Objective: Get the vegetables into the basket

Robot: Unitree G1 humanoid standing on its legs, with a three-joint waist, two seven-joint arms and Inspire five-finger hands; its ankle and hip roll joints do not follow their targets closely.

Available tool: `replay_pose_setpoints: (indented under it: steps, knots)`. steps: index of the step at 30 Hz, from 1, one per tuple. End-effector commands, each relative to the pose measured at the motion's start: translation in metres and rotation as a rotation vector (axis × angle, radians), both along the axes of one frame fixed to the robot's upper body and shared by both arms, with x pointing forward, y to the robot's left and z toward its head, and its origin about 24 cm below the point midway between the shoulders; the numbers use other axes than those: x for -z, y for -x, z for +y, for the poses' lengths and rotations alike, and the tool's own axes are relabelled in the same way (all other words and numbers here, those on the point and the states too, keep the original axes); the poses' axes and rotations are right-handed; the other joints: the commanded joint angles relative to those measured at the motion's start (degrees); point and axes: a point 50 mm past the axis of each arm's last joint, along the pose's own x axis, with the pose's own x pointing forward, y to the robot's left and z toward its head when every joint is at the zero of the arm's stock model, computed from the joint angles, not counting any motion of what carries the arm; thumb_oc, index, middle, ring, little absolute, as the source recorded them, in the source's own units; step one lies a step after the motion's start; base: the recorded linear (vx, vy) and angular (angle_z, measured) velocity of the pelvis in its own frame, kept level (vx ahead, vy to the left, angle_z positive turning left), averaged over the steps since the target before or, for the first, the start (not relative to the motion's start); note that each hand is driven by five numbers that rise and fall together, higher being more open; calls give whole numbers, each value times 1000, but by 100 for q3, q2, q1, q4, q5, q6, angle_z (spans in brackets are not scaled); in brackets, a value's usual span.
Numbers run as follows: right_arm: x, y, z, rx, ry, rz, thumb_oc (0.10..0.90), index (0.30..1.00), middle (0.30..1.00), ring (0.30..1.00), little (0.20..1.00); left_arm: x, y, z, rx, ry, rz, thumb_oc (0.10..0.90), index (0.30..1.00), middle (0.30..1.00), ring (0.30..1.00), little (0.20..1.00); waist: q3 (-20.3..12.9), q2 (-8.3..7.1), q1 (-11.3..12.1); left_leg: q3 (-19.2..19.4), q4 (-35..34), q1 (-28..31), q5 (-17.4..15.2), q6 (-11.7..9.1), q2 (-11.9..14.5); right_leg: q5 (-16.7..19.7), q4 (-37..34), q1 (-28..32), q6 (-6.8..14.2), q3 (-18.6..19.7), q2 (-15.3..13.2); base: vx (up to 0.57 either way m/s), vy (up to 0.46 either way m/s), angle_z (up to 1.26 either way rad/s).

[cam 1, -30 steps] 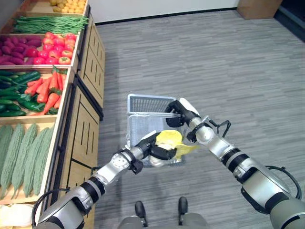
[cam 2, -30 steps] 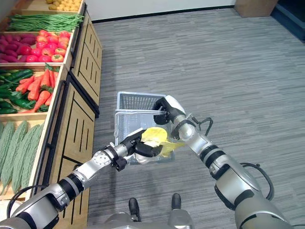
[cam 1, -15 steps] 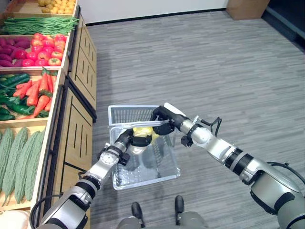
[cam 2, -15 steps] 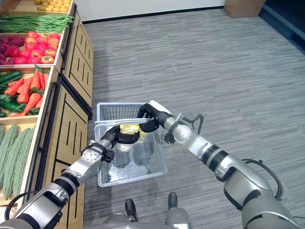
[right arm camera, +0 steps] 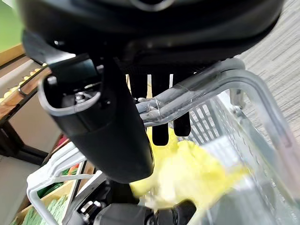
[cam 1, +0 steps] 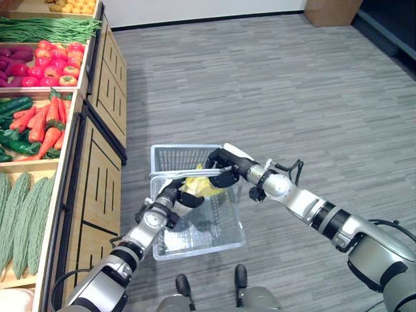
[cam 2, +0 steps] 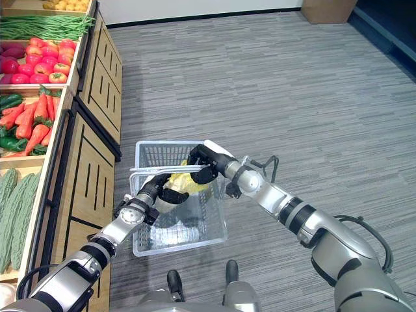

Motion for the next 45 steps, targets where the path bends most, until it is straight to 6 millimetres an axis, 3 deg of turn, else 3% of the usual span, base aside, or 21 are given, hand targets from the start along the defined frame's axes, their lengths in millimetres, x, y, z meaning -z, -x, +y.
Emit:
replay_pose_setpoints:
  steps: [1, 6, 8, 13, 17, 20, 21, 22, 24, 25, 27, 28, 29, 33, 34, 35, 36, 38, 39, 44, 45]
  knots:
    - [-99, -31, 27, 11, -236, -309, 400, 300, 300, 300, 300, -43, -28, -26, 154, -26, -164, 900, 1000, 1000, 1000, 1000, -378, -69, 17, -19, 9, 235, -120, -534, 272, -87, 0, 266, 485, 68, -389, 0, 0, 0]
    - [-89, -47, 11, 171, -229, -292, 400, 300, 300, 300, 300, -51, -17, -55, 349, 18, -151, 900, 1000, 1000, 1000, 1000, -403, -22, 73, -95, 9, 221, -135, -505, 259, -84, 0, 273, 478, 41, -402, -1, 1, 1]
    - [-85, -53, 0, 239, -214, -283, 400, 300, 300, 300, 300, -61, -6, -73, 529, 43, -138, 900, 1000, 1000, 1000, 1000, -425, 15, 100, -137, 9, 206, -146, -494, 246, -85, 0, 280, 483, 13, -414, -3, 5, 2]
    - [-66, -61, -25, 401, -179, -254, 400, 300, 300, 300, 300, -87, 28, -93, 815, 234, -57, 900, 1000, 1000, 1000, 1000, -450, 73, 203, -231, 9, 182, -153, -468, 221, -77, 0, 311, 492, -51, -438, 0, 4, 3]
    - [-39, -60, -42, 518, -133, -221, 400, 300, 300, 300, 300, -104, 56, -91, 905, 487, 44, 900, 1000, 1000, 1000, 1000, -510, 78, 279, -263, 9, 210, -161, -467, 217, -88, 0, 347, 487, -81, -432, 5, 4, 13]
    - [-11, -52, -63, 611, -110, -162, 400, 300, 300, 300, 300, -106, 64, -71, 790, 668, 65, 900, 1000, 1000, 1000, 1000, -532, 60, 372, -284, 9, 204, -139, -476, 210, -89, 0, 366, 487, -109, -432, -2, 1, 2]
    - [2, -45, -74, 651, -128, -138, 400, 300, 300, 300, 300, -103, 64, -54, 685, 691, 20, 900, 1000, 1000, 1000, 1000, -534, 50, 416, -293, 9, 205, -133, -483, 211, -92, 0, 375, 491, -132, -433, 0, 0, 0]
    - [3, -44, -73, 649, -127, -137, 400, 300, 300, 300, 300, -102, 65, -54, 683, 692, 20, 900, 1000, 1000, 1000, 1000, -541, 51, 404, -295, 9, 204, -133, -483, 211, -93, 0, 376, 491, -135, -433, -24, -10, 4]
    - [35, -15, -112, 755, -186, -83, 400, 300, 300, 300, 300, -71, 66, -7, 314, 665, -56, 900, 1000, 1000, 1000, 1000, -507, 13, 521, -340, 9, 186, -106, -486, 209, -116, 0, 412, 495, -215, -440, -20, -15, 11]
    - [36, -15, -112, 755, -185, -81, 400, 300, 300, 300, 300, -70, 66, -7, 312, 665, -54, 900, 1000, 1000, 1000, 1000, -519, 17, 508, -348, 9, 186, -107, -486, 208, -120, 0, 418, 496, -223, -441, 5, -22, 18]
    - [51, 10, -146, 855, -196, -72, 400, 300, 300, 300, 300, -52, 68, 28, 67, 390, -188, 900, 1000, 1000, 1000, 1000, -532, -10, 582, -426, 9, 171, -110, -468, 195, -149, 0, 462, 502, -321, -461, 15, -23, 14]
    - [53, 23, -164, 905, -206, -88, 400, 300, 300, 300, 300, -25, 77, 36, -37, 350, -115, 900, 1000, 1000, 1000, 1000, -530, -20, 592, -455, 9, 153, -106, -462, 191, -155, 0, 467, 510, -372, -475, 9, -18, 13]
    - [53, 23, -164, 905, -205, -87, 400, 300, 300, 300, 300, -25, 77, 35, -36, 351, -114, 900, 1000, 1000, 1000, 1000, -534, -16, 593, -459, 9, 152, -106, -461, 191, -156, 0, 467, 510, -377, -474, 10, -13, 14]
    - [62, 48, -194, 1021, -204, -95, 400, 300, 300, 300, 300, 22, 97, 58, -146, 115, 18, 900, 1000, 1000, 1000, 1000, -544, -15, 587, -477, 9, 153, -127, -450, 181, -170, 0, 469, 524, -402, -476, 9, 0, 14]
    - [62, 49, -194, 1022, -203, -95, 400, 300, 300, 300, 300, 22, 97, 58, -144, 114, 18, 900, 1000, 1000, 1000, 1000, -547, -12, 591, -478, 9, 153, -128, -451, 181, -171, 0, 469, 524, -403, -476, 0, 0, 0]
    - [73, 66, -205, 1082, -202, -86, 400, 300, 300, 300, 300, 50, 114, 67, -158, -25, 120, 900, 1000, 1000, 1000, 1000, -549, -21, 553, -463, 9, 154, -143, -453, 184, -176, 0, 466, 531, -393, -475, 0, 0, 0]
    - [78, 73, -207, 1098, -196, -77, 400, 300, 300, 300, 300, 58, 119, 69, -167, -56, 157, 900, 1000, 1000, 1000, 1000, -546, -26, 539, -460, 9, 155, -149, -452, 181, -174, 0, 464, 533, -387, -472, 0, 0, 0]
    - [82, 78, -208, 1107, -190, -66, 400, 300, 300, 300, 300, 68, 126, 70, -184, -64, 209, 900, 1000, 1000, 1000, 1000, -546, -28, 526, -456, 9, 155, -150, -452, 180, -172, 0, 460, 531, -379, -469, 0, 0, 0]
    - [93, 91, -209, 1129, -167, -44, 400, 300, 300, 300, 300, 92, 144, 72, -242, -85, 335, 900, 1000, 1000, 1000, 1000, -551, -29, 476, -437, 9, 153, -152, -451, 186, -179, 0, 450, 528, -364, -462, 0, 0, 0]
    - [118, 120, -204, 1190, -130, -12, 400, 300, 300, 300, 300, 133, 189, 62, -381, -89, 594, 900, 1000, 1000, 1000, 1000, -584, -40, 354, -409, 9, 170, -181, -452, 200, -182, 0, 436, 514, -328, -456, 11, 2, -4]
    - [117, 120, -204, 1190, -130, -13, 400, 300, 300, 300, 300, 133, 189, 62, -381, -88, 593, 900, 1000, 1000, 1000, 1000, -582, -38, 353, -410, 9, 169, -181, -452, 201, -183, 0, 437, 515, -329, -456, 8, 6, -3]
